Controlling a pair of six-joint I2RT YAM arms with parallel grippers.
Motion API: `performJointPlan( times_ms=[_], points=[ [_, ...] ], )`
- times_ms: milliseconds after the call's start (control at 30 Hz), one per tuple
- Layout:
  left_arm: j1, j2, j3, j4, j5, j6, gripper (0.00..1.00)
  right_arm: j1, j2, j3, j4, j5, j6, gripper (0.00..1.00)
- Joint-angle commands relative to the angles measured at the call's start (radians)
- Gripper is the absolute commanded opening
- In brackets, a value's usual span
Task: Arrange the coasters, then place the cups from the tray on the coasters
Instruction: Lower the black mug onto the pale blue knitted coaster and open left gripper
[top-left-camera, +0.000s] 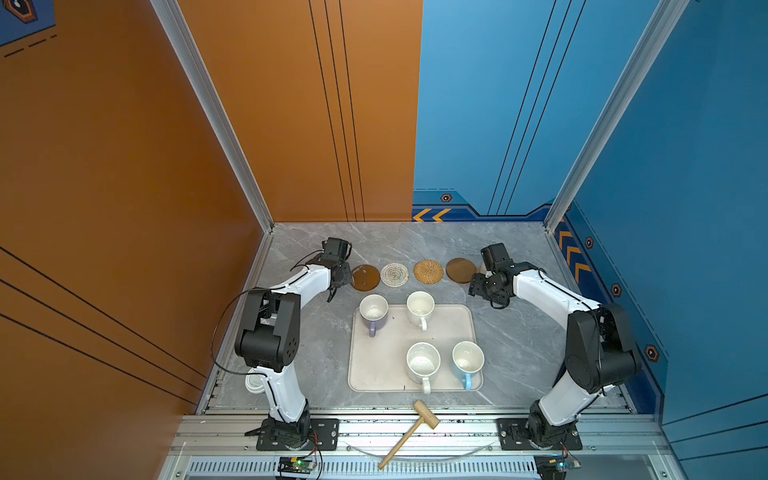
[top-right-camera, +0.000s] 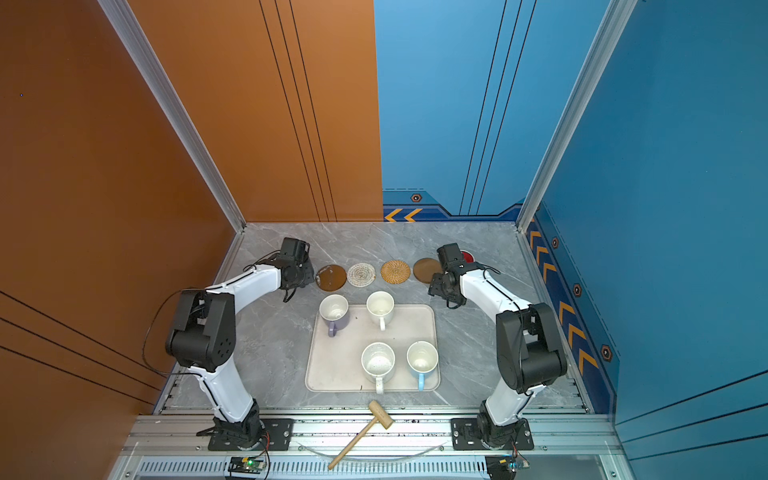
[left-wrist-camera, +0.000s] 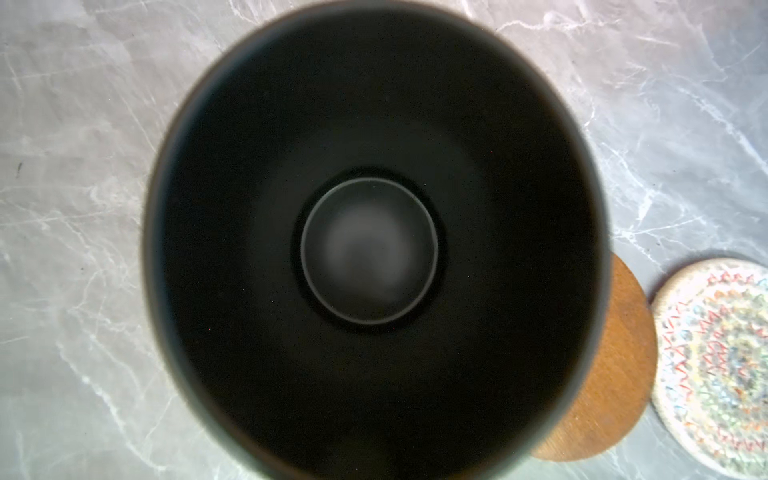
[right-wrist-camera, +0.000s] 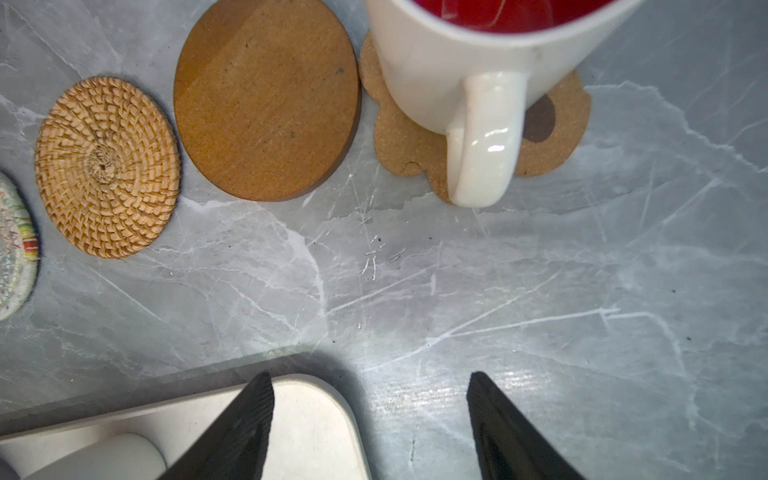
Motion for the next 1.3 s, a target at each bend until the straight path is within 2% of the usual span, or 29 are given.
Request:
performJointPlan(
  times_ms=[0,367,400,633,833,1000,1267],
  points=[
    [-0.001,-0.007,0.021,0.061,-0.039,-0.005,0.00,0.005,-0.020,-0.013,-0.001,0.013,0.015,0.72],
    [0.000,-0.011,-0.002,0.062,-0.021,-0.008,0.00,0.006,-0.019,-0.010,-0.002,0.011,0.015,0.72],
    [0.000,-0.011,-0.005,0.061,-0.018,-0.008,0.02,0.007,-0.017,-0.011,-0.002,0.011,0.015,0.72],
    [-0.001,-0.018,-0.021,0.058,-0.005,-0.007,0.34,0.010,-0.016,-0.011,-0.002,0.011,0.015,0.73],
    [0.000,-0.047,-0.041,0.059,-0.006,-0.007,0.52,0.012,-0.022,-0.010,-0.002,0.011,0.015,0.73],
    [0.000,-0.104,-0.065,0.054,-0.011,-0.013,0.56,0.013,-0.049,-0.012,-0.003,0.025,0.015,0.73],
    [-0.020,-0.311,-0.137,0.007,-0.040,-0.008,0.59,0.017,-0.139,-0.020,-0.030,0.054,0.003,0.75]
  ],
)
